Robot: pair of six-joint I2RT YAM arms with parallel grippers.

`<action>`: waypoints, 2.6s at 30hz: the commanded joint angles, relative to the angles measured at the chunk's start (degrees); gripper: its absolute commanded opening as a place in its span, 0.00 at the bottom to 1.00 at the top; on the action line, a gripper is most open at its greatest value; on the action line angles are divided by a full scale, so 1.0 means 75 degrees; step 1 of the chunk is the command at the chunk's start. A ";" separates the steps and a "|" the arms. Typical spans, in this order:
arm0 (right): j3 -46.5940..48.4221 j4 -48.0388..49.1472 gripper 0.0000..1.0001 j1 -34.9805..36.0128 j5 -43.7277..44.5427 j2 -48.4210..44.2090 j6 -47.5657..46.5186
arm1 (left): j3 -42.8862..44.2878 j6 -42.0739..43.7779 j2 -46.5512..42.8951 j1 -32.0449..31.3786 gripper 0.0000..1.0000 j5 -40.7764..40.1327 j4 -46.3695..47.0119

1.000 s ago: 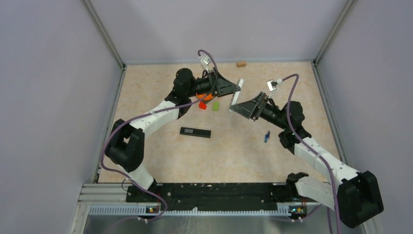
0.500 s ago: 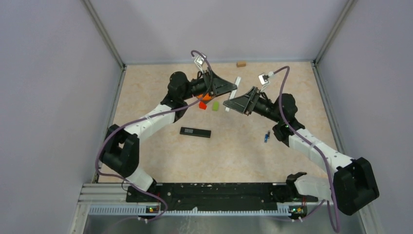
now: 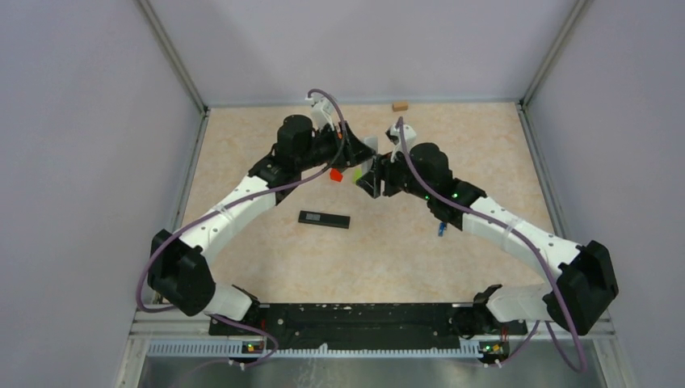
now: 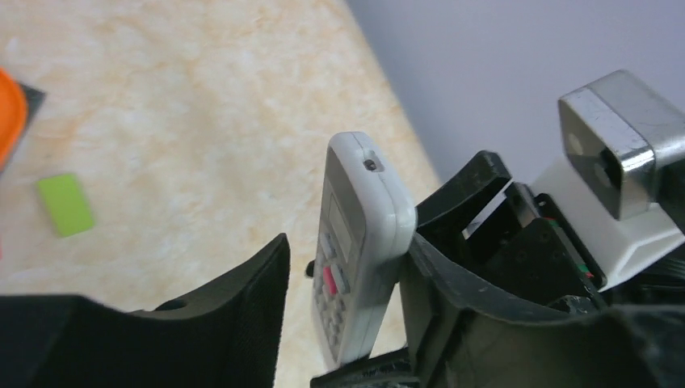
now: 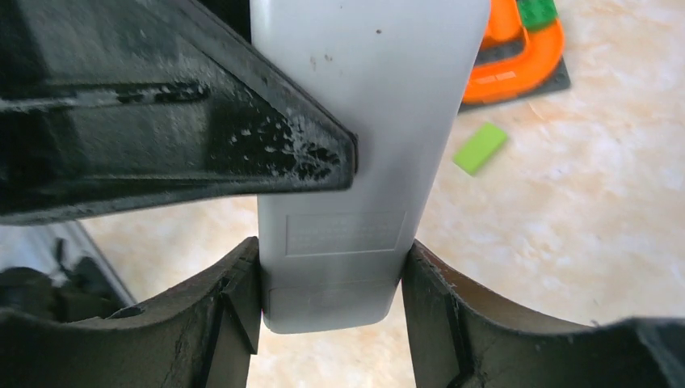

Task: Load the batteries into the remote control
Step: Pick up the remote control from the center of the board, then remove the battery cover from the remote control.

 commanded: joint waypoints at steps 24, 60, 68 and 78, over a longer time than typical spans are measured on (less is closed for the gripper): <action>0.0240 -0.0331 0.87 0.0100 0.0510 -0.0333 0.0367 | 0.0047 0.0213 0.0041 0.0238 0.00 0.0393 0.0161; -0.1628 0.6008 0.57 -0.0375 -0.0440 -0.0444 0.6475 | -0.2188 -0.4212 -0.2153 0.0814 0.00 0.0527 0.4083; -0.1904 0.5884 0.22 -0.0486 -0.0919 -0.0282 0.5918 | -0.2097 -0.4428 -0.2192 0.0828 0.00 0.0474 0.4489; -0.2340 0.6230 0.14 -0.0921 -0.3080 -0.0039 0.4705 | -0.1601 -0.5748 -0.1805 0.1070 0.00 0.1024 0.4641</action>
